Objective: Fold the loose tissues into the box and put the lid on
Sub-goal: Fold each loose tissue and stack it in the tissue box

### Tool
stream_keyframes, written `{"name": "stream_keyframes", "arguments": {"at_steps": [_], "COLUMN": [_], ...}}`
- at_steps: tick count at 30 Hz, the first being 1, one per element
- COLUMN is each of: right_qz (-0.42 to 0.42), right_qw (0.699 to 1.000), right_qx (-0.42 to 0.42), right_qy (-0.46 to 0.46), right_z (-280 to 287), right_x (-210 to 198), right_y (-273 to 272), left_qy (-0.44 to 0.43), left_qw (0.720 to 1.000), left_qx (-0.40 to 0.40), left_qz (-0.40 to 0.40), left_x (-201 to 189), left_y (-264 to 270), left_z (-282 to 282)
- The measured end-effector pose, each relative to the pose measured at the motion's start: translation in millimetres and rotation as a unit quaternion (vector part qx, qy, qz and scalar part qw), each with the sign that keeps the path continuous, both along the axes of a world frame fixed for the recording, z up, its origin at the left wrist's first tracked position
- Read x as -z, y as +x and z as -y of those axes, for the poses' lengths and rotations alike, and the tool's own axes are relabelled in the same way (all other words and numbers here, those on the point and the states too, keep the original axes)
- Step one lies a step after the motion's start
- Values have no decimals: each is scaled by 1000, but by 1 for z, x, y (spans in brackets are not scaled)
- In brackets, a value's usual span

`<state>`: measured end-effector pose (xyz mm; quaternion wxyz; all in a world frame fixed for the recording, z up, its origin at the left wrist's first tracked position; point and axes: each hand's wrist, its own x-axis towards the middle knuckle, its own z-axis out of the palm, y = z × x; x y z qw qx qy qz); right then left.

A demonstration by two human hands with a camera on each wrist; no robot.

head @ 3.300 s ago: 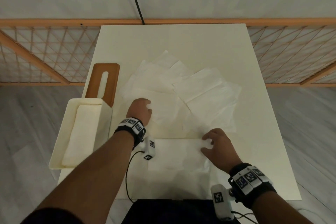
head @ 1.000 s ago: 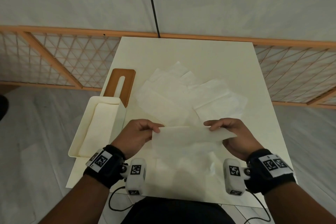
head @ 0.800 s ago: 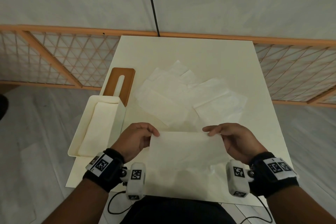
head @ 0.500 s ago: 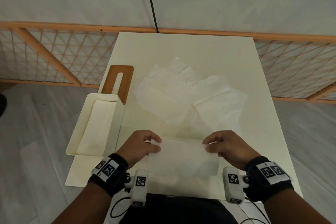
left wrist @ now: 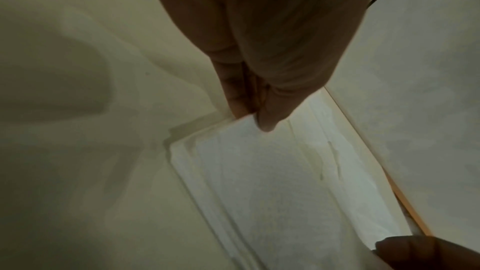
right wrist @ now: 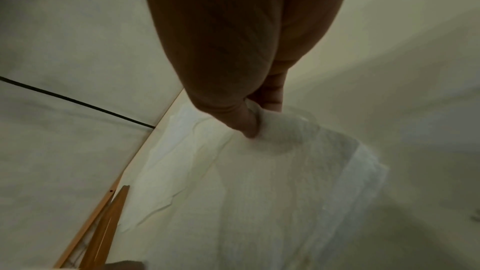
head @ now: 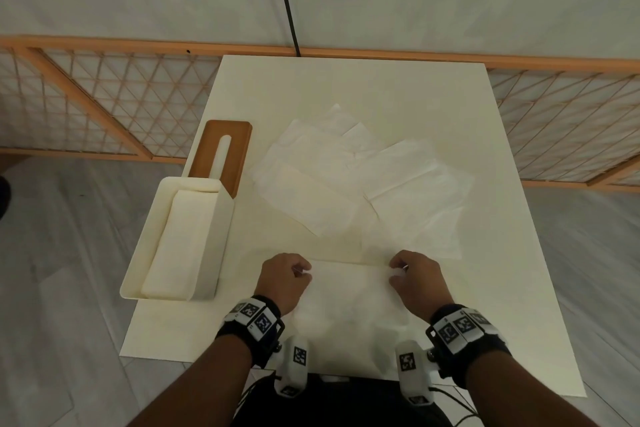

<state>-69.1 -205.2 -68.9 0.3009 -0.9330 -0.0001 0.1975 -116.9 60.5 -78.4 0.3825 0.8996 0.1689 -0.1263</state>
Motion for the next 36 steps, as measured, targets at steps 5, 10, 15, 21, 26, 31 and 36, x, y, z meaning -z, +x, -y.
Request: {"name": "stream_keyframes", "arguments": {"at_steps": [5,10,15,21,26,31,36], "right_qz": [19,64,71,68,51,56,138], "right_qw": [999,998,997,997,998,997,987], "right_qx": [-21,-2,4,1,-12,-24,-70], "right_qy": [-23,6,22,25,29,48,37], "right_z": [1,4,11,14,5,-4,-15], "right_x": [8,3,-11,-18,-26,-34,-51], "right_y": [-1,-4,-4,5,14,16,28], "left_qy": [43,67,117,118,72,53,17], "left_qw": [999,994,990,990,994,998,997], "left_qx": [22,54,79,65,69,15,29], "left_qz": [7,65,28,27,34,39,71], "left_x": [2,-3,4,9,7,-10,-55], "left_y": [16,73,119,129,125,123,129], "left_z": [0,12,20,12,7,5,-4]}}
